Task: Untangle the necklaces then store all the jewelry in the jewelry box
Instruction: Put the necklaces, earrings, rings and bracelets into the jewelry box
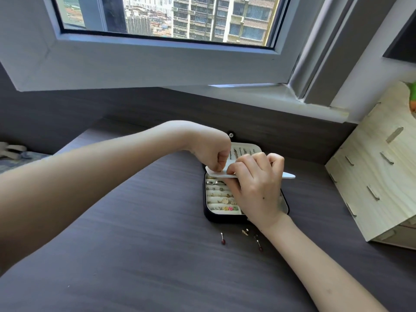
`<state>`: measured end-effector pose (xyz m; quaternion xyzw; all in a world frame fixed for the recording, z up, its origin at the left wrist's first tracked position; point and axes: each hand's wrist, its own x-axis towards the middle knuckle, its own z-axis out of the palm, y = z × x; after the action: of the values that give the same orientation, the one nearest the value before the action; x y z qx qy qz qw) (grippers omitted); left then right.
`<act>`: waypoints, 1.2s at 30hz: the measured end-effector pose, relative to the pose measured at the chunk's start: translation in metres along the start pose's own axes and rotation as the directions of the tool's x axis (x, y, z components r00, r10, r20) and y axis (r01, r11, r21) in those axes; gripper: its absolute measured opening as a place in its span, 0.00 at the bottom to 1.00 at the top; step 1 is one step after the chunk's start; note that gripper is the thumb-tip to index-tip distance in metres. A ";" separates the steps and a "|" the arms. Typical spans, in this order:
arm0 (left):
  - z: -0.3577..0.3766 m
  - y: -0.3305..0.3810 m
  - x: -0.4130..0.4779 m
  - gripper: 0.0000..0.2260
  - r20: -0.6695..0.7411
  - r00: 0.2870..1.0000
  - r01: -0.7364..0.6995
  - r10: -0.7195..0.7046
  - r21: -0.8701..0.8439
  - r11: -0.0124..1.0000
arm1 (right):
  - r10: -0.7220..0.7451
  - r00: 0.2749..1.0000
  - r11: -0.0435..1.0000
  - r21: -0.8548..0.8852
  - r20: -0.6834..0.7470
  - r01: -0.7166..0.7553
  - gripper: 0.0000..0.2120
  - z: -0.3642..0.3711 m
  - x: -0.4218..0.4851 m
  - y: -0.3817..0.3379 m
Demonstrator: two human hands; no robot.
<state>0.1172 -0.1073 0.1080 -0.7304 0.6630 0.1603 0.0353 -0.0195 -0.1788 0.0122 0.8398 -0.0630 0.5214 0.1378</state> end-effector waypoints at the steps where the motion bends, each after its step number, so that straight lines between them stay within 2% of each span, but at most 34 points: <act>1: 0.002 -0.001 -0.003 0.05 -0.048 0.999 0.000 -0.001 -0.034 0.999 | 0.019 1.000 1.000 0.018 -0.003 -0.019 0.14 0.000 0.001 0.001; 4: 0.015 -0.012 -0.020 0.05 -0.286 0.956 -0.022 -0.062 -0.280 0.960 | 0.063 0.998 0.996 0.067 -0.003 -0.063 0.14 0.000 0.006 0.003; 6: 0.030 -0.017 -0.034 0.08 -0.370 0.916 -0.069 -0.155 -0.525 0.848 | 0.070 0.997 0.995 0.074 0.016 -0.071 0.14 0.000 0.010 0.004; 8: 0.049 -0.016 -0.043 0.12 -0.420 0.881 -0.142 -0.216 -0.672 0.727 | 0.091 0.995 0.994 0.054 0.048 -0.094 0.15 0.001 0.014 0.005; 10: 0.067 -0.010 -0.042 0.13 -0.522 0.817 -0.215 -0.245 -0.670 0.711 | 0.126 0.988 0.991 0.022 0.085 -0.128 0.16 0.001 0.019 0.006; 13: 0.085 -0.002 -0.029 0.07 -0.691 0.667 -0.280 -0.279 -0.579 0.766 | 0.153 0.978 0.988 0.008 0.142 -0.156 0.16 -0.002 0.026 0.005; 15: 0.088 0.001 -0.021 0.04 -0.751 0.563 -0.267 -0.345 -0.561 0.784 | 0.160 0.973 0.987 0.005 0.168 -0.163 0.15 -0.013 0.030 0.007; 17: 0.087 0.001 -0.016 0.03 -0.763 0.502 -0.235 -0.407 -0.574 0.785 | 0.170 0.972 0.985 0.012 0.165 -0.174 0.14 -0.034 0.029 0.008; 20: 0.086 -0.001 -0.011 0.02 -0.774 0.466 -0.206 -0.429 -0.567 0.797 | 0.114 0.985 0.988 0.085 0.130 -0.125 0.08 -0.068 0.012 0.004; 22: 0.086 -0.002 -0.008 0.03 -0.782 0.438 -0.197 -0.443 -0.564 0.802 | 0.003 0.969 0.987 0.152 0.245 -0.041 0.08 -0.080 -0.009 0.001; 25: 0.085 -0.003 -0.004 0.04 -0.788 0.407 -0.173 -0.461 -0.562 0.809 | -0.101 0.879 0.988 0.153 0.465 0.032 0.09 -0.083 -0.042 0.001; 29: 0.082 -0.004 -0.003 0.04 -0.781 0.431 -0.189 -0.453 -0.568 0.801 | -0.083 0.813 0.995 0.086 0.576 0.040 0.05 -0.082 -0.055 -0.002; 34: 0.077 -0.010 -0.002 0.03 -0.778 0.485 -0.187 -0.400 -0.539 0.821 | -0.103 0.822 0.994 0.075 0.559 0.073 0.04 -0.077 -0.052 -0.006; 36: 0.077 -0.011 -0.001 0.03 -0.777 0.489 -0.185 -0.397 -0.536 0.823 | -0.086 0.821 0.995 0.094 0.565 0.039 0.06 -0.077 -0.051 -0.006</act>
<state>0.1131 -0.0846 0.0340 -0.7274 0.4624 -0.0461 -0.5050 -0.1068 -0.1521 -0.0022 0.9632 -0.0533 0.2450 0.0969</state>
